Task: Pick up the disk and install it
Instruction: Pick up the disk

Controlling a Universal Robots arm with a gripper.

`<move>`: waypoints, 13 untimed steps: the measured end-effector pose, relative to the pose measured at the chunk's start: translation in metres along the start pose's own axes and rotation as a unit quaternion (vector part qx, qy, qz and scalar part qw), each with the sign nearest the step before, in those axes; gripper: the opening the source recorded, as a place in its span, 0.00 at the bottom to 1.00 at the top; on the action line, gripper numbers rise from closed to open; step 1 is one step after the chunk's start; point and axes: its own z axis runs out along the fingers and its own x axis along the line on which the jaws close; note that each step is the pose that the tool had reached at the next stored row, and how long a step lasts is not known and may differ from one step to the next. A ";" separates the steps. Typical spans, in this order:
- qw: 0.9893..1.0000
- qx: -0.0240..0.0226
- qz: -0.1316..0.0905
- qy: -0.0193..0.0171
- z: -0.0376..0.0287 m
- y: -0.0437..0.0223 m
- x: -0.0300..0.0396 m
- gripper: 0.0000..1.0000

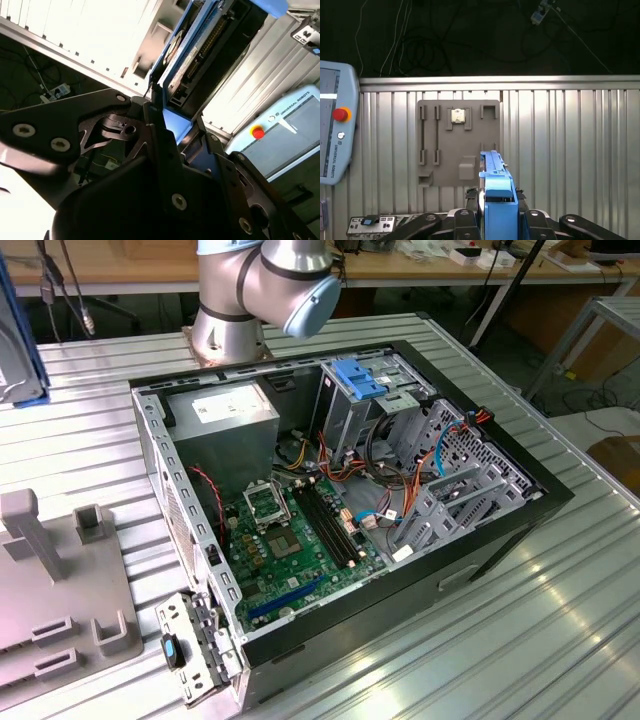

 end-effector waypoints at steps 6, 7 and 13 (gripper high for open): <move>1.000 0.000 0.000 0.000 0.0021 -0.0455 -0.0007 0.37; 1.000 0.000 0.000 0.000 0.0022 -0.0500 -0.0007 0.37; 1.000 0.000 0.000 0.000 0.0029 -0.0800 -0.0012 0.37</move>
